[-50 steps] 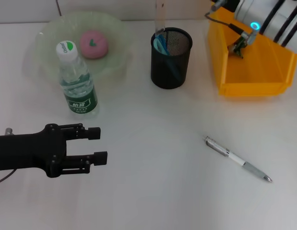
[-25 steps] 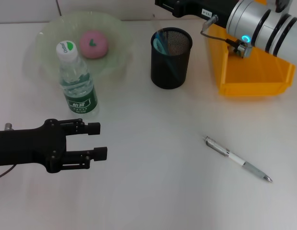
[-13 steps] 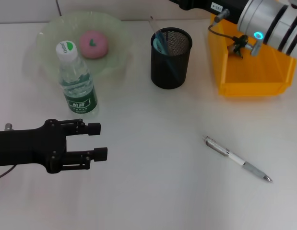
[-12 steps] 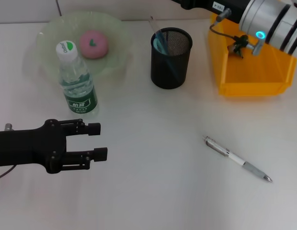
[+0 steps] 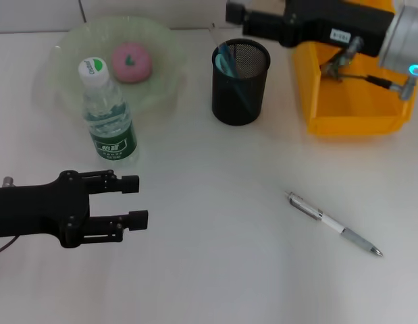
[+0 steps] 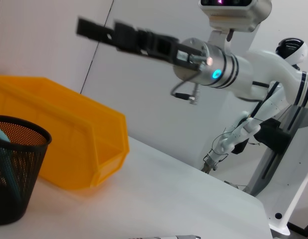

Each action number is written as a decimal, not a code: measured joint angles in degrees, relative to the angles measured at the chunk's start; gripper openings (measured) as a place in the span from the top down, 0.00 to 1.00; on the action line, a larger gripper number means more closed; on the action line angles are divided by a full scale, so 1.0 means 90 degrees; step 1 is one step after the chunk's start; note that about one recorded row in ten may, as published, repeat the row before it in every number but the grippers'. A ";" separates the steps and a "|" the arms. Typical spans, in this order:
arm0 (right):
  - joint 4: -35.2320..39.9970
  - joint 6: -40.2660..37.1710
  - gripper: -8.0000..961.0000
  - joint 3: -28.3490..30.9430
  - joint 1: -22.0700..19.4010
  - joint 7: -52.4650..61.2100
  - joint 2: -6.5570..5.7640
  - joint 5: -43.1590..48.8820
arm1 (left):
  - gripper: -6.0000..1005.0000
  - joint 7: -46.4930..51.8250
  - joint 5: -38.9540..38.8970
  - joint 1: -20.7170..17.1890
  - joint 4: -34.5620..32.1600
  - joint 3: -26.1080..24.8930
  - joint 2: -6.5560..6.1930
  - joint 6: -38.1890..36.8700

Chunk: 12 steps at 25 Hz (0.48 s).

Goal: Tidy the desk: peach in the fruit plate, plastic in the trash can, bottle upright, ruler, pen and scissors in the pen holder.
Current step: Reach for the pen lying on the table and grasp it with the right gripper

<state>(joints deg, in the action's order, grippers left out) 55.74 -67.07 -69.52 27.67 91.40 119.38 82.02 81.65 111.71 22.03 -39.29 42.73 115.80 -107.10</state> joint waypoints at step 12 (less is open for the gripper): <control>0.2018 -0.3851 0.16 0.2065 0.0322 0.3158 -0.0137 0.4119 | 0.28 -0.0015 0.0098 -0.0015 -0.0010 0.0055 -0.0094 -0.0041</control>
<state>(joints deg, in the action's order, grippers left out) 73.90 -101.73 -50.93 30.57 119.83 118.15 119.09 81.52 112.59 21.89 -39.38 43.22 114.96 -107.46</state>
